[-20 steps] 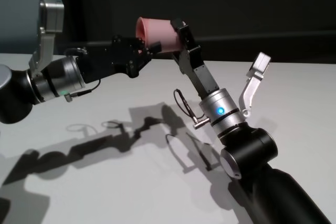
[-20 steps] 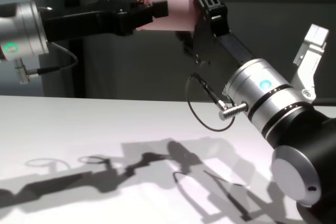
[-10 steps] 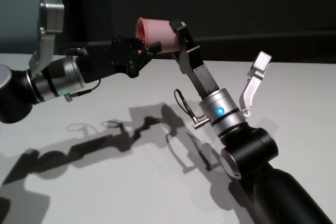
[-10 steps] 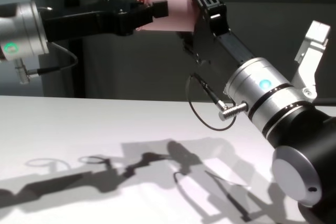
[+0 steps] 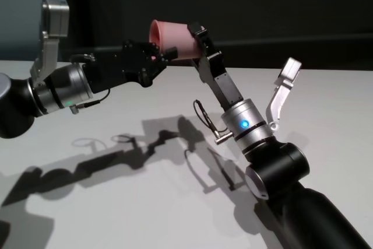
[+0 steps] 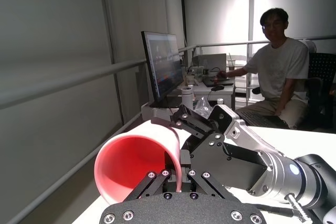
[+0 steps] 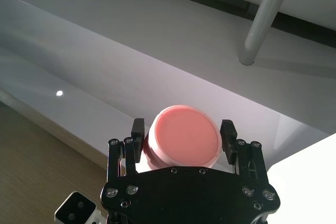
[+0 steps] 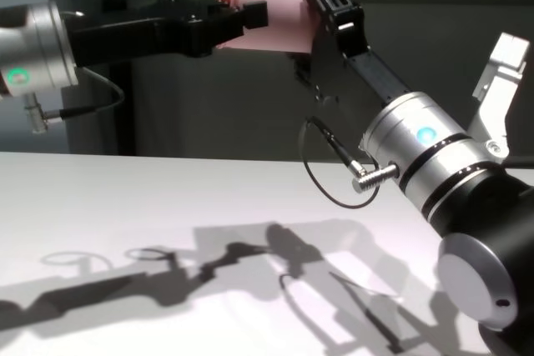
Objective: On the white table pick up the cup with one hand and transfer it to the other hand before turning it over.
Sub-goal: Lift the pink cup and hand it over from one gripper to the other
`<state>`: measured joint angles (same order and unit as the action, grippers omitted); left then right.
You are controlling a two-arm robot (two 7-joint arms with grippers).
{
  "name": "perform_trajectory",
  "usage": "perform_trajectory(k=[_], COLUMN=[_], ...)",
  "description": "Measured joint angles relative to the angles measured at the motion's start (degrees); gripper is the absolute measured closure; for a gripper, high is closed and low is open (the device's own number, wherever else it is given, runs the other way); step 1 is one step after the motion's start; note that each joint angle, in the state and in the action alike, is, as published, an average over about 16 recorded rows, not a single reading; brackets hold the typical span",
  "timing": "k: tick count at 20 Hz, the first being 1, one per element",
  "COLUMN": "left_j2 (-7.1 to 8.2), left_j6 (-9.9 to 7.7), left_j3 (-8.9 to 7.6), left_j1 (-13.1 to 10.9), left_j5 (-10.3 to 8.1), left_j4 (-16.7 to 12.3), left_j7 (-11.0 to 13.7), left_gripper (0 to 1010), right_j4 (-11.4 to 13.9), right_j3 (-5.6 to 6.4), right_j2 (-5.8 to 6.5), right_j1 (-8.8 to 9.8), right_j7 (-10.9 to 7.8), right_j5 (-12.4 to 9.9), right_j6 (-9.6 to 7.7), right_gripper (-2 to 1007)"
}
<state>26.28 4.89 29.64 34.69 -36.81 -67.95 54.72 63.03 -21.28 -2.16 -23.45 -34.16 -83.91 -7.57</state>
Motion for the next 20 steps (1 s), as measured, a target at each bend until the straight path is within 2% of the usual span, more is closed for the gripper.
perform_trajectory(k=[20], left_j2=[0.0], left_j6=[0.12], left_j3=[-0.01], left_j1=[0.01], left_j5=[-0.14], left_j4=[-0.05], left_j7=[0.0], left_gripper=[964], right_j4=[1.67], right_j3=[-1.18], right_j2=[1.35], right_j1=[0.2], right_j7=[-0.28], right_j5=[-3.49], right_j6=[0.51], right_gripper=[238])
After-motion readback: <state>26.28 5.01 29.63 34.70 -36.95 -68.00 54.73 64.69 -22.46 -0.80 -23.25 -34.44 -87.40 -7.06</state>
